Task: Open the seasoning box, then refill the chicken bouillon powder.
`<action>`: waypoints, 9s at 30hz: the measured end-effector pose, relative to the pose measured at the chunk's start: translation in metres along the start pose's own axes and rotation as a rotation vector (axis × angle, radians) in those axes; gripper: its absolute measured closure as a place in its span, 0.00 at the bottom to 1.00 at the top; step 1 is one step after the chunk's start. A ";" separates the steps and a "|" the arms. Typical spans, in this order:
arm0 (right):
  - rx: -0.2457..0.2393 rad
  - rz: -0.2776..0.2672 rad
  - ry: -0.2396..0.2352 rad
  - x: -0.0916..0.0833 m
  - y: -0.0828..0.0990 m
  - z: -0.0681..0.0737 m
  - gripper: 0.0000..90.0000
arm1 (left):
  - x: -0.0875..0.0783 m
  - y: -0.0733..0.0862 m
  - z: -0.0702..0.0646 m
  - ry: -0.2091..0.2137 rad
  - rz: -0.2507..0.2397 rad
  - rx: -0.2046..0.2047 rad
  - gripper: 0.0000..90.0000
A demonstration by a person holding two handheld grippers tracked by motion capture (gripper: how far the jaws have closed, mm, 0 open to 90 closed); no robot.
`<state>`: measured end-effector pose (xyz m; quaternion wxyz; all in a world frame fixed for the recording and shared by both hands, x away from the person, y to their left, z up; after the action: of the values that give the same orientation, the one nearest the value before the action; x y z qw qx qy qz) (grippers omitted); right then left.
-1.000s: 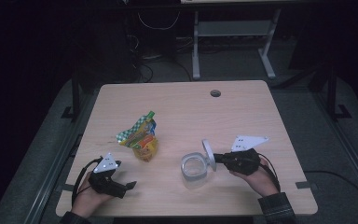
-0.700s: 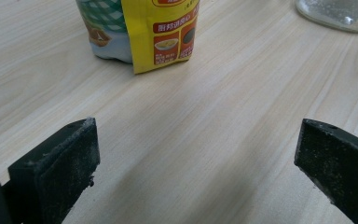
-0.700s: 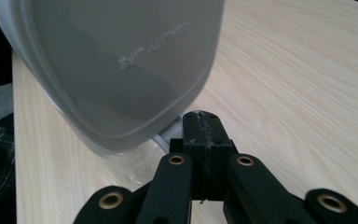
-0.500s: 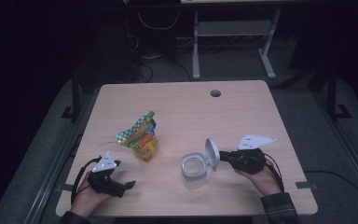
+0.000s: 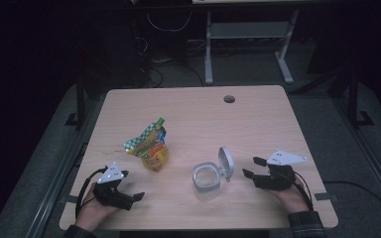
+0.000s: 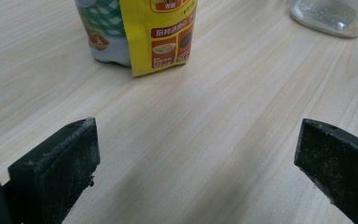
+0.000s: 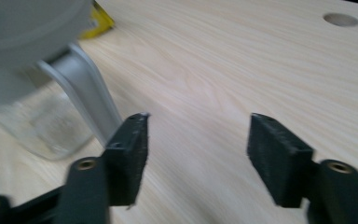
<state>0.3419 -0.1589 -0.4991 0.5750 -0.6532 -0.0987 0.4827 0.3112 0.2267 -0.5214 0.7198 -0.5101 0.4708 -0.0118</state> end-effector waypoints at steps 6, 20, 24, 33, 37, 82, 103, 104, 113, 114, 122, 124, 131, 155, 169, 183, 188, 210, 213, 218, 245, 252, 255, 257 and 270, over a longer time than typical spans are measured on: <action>0.039 0.018 0.039 0.003 0.018 -0.001 0.21 | -0.001 -0.002 0.000 0.008 -0.013 -0.017 0.00; 0.033 0.046 0.092 0.008 0.032 -0.009 0.15 | -0.016 -0.019 0.005 0.038 -0.076 -0.035 0.14; 0.038 0.052 0.103 0.008 0.034 -0.012 0.15 | -0.023 -0.028 0.007 0.042 -0.104 -0.057 0.16; 0.048 0.073 0.114 0.012 0.037 -0.013 0.15 | -0.038 -0.053 0.014 0.046 -0.178 -0.077 0.18; 0.049 0.079 0.117 0.012 0.037 -0.014 0.15 | -0.044 -0.063 0.016 0.056 -0.198 -0.075 0.18; 0.052 0.125 0.116 0.016 0.041 -0.014 0.15 | -0.033 -0.123 0.025 0.014 -0.247 0.027 0.83; 0.046 0.193 0.087 0.020 0.047 -0.010 0.14 | -0.036 -0.142 0.029 0.071 -0.262 0.060 1.00; 0.049 0.193 0.090 0.020 0.047 -0.010 0.13 | -0.037 -0.145 0.028 0.078 -0.263 0.060 1.00; 0.050 0.196 0.082 0.022 0.047 -0.008 0.14 | -0.048 -0.158 0.025 0.116 -0.287 0.072 1.00; 0.051 0.194 0.083 0.022 0.046 -0.008 0.15 | -0.050 -0.161 0.024 0.122 -0.294 0.071 1.00; 0.066 0.162 0.059 0.015 0.039 0.000 0.34 | -0.061 -0.175 0.017 0.144 -0.303 0.118 1.00; 0.062 0.152 0.045 0.011 0.036 0.004 0.44 | -0.062 -0.178 0.015 0.151 -0.310 0.116 1.00; 0.057 0.113 0.011 -0.002 0.025 0.015 0.87 | -0.067 -0.181 0.009 0.179 -0.314 0.118 1.00; -0.077 0.048 -0.257 -0.014 -0.002 0.100 1.00 | -0.081 -0.179 -0.016 0.261 -0.311 0.123 1.00; -0.140 0.004 -0.278 -0.004 -0.040 0.137 1.00 | -0.098 -0.183 -0.022 0.289 -0.331 0.129 1.00; -0.150 0.010 -0.278 0.019 -0.068 0.161 1.00 | -0.105 -0.184 -0.025 0.314 -0.339 0.129 1.00; -0.159 0.004 -0.282 0.028 -0.078 0.169 1.00 | -0.107 -0.184 -0.026 0.324 -0.340 0.132 1.00; -0.149 -0.031 -0.193 0.071 -0.121 0.178 1.00 | -0.126 -0.195 -0.031 0.373 -0.373 0.144 1.00; -0.149 -0.037 -0.181 0.078 -0.127 0.179 1.00 | -0.130 -0.199 -0.033 0.389 -0.376 0.145 1.00; -0.146 -0.053 -0.167 0.085 -0.134 0.179 1.00 | -0.135 -0.207 -0.038 0.424 -0.385 0.143 1.00; -0.147 -0.131 -0.173 0.100 -0.132 0.192 1.00 | -0.128 -0.236 -0.062 0.461 -0.396 0.125 1.00; -0.150 -0.169 -0.183 0.104 -0.128 0.199 1.00 | -0.120 -0.241 -0.066 0.457 -0.380 0.126 1.00; -0.150 -0.185 -0.184 0.105 -0.127 0.202 1.00 | -0.116 -0.243 -0.065 0.450 -0.373 0.125 1.00; -0.150 -0.198 -0.186 0.106 -0.127 0.203 1.00 | -0.114 -0.245 -0.067 0.455 -0.369 0.123 1.00; -0.163 -0.201 -0.213 0.106 -0.121 0.203 1.00 | -0.091 -0.255 -0.083 0.476 -0.301 0.137 1.00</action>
<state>0.2966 0.0852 -0.4255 0.5519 -0.6296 -0.2629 0.4795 0.3208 0.0898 -0.2739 0.6121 -0.5070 0.5437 -0.2696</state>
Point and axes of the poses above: each handheld gripper's, and its own axes: x roughly forward along the jaws, y roughly out of its underside, z roughly to its left, the point moved 10 cm from there along x, roughly forward along the jaws, and after that the axes turned 7 degrees about -y, right-handed, at the moved point
